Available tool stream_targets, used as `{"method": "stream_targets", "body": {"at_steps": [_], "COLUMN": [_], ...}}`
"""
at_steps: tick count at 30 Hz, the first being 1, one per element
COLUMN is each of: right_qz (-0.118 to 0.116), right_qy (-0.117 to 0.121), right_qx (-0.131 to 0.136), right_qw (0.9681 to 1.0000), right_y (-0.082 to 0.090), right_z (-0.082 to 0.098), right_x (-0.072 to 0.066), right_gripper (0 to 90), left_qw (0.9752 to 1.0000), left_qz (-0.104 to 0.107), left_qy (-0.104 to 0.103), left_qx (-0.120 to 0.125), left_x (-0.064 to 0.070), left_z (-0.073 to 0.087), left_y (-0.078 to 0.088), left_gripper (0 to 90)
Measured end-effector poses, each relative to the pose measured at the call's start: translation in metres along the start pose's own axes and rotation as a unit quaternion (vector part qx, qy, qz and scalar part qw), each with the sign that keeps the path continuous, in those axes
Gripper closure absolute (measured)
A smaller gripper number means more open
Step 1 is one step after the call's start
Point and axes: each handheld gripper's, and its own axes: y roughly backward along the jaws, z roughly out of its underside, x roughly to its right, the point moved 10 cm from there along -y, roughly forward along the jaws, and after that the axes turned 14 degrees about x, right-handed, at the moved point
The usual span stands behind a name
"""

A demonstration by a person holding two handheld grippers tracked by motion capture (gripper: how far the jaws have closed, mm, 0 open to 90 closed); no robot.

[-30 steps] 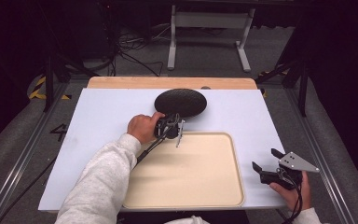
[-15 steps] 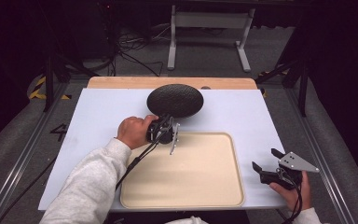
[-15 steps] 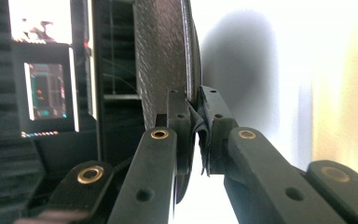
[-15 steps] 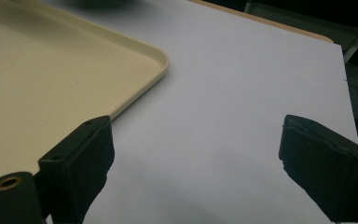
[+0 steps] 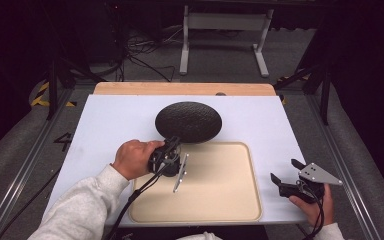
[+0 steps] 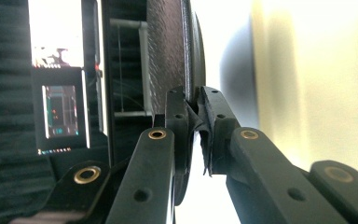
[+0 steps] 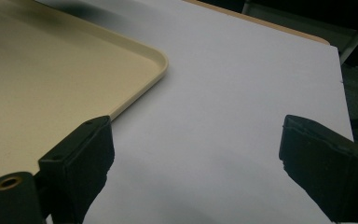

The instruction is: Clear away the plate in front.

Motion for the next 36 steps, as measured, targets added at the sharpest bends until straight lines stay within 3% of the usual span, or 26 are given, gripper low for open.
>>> {"method": "stream_targets", "body": {"at_steps": [7, 16, 18, 19, 20, 27, 31, 36], "right_qz": [0.000, 0.001, 0.002, 0.002, 0.001, 0.001, 0.003, 0.004], "right_qy": [0.004, 0.002, 0.000, 0.001, 0.001, 0.012, 0.008, 0.008], "right_qx": [0.001, -0.001, 0.000, 0.000, 0.000, -0.005, -0.005, -0.005], "right_qw": [1.0000, 1.0000, 1.0000, 1.0000, 1.0000, 0.9999, 0.9999, 1.0000], "right_y": [0.001, 0.001, 0.001, 0.001, 0.001, 0.001, 0.001, 0.001], "right_z": [-0.001, 0.000, -0.001, 0.000, 0.000, 0.000, 0.001, 0.001], "right_x": [-0.001, 0.000, 0.000, 0.000, 0.000, -0.002, -0.001, 0.000], "right_gripper": [11.0, 11.1, 11.1, 11.1, 11.1, 11.1, 11.0, 11.0], "left_qw": [0.9996, 0.9977, 0.9972, 0.9973, 0.9964, 0.9949, 0.9944, 0.9934], "left_qz": [0.009, 0.026, 0.035, 0.036, 0.041, 0.061, 0.056, 0.065], "left_qy": [-0.010, 0.007, -0.010, -0.003, -0.009, 0.004, -0.001, 0.022], "left_qx": [0.026, 0.062, 0.065, 0.065, 0.074, 0.079, 0.089, 0.092], "left_x": [0.017, 0.045, 0.051, 0.055, 0.056, 0.074, 0.082, 0.088], "left_z": [-0.023, -0.051, -0.056, -0.057, -0.060, -0.063, -0.064, -0.063], "left_y": [0.023, 0.044, 0.047, 0.049, 0.050, 0.052, 0.049, 0.047], "left_gripper": [83.2, 82.9, 82.6, 82.8, 82.6, 81.7, 81.3, 83.0]}}
